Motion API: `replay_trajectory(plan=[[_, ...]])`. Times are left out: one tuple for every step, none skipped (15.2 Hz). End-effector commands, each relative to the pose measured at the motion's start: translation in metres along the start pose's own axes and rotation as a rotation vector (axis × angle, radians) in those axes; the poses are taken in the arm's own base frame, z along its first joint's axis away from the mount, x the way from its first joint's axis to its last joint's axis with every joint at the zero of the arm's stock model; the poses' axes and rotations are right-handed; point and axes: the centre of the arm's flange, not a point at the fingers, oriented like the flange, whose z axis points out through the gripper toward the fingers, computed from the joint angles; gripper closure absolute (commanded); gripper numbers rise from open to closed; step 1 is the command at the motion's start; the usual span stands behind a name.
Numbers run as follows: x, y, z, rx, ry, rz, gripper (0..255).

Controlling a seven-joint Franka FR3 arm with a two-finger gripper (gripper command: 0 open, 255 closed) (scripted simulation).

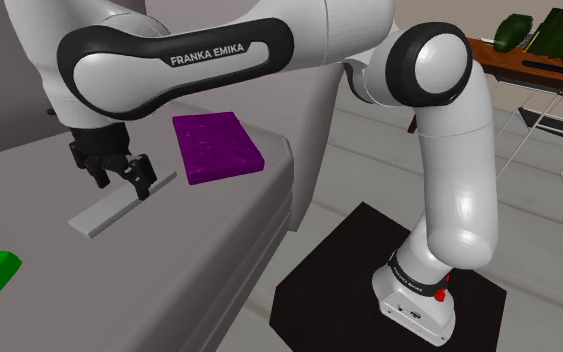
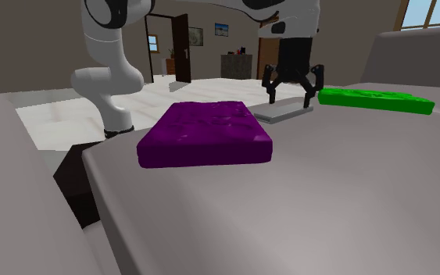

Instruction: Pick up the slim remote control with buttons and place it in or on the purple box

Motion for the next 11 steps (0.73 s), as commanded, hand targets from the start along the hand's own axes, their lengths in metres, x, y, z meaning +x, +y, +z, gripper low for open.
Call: replay_trajectory(plan=[[0.0009,0.0004,0.0140,0.000,0.000,0.000,0],[0.0009,0.0005,0.0140,0.000,0.000,0.000,0],[0.0009,0.0004,0.0140,0.000,0.000,0.000,0],[0.0009,0.0004,0.0140,0.000,0.000,0.000,0],[0.0009,0.0004,0.0140,0.000,0.000,0.000,0],[0.0009,0.0004,0.0140,0.000,0.000,0.000,0],[0.0009,0.0004,0.0140,0.000,0.000,0.000,0],[0.0009,0.0004,0.0140,0.000,0.000,0.000,0],[0.0008,0.0004,0.0140,0.000,0.000,0.000,0],[0.0008,0.0004,0.0140,0.000,0.000,0.000,255],[0.0008,0.0004,0.0140,0.000,0.000,0.000,255]])
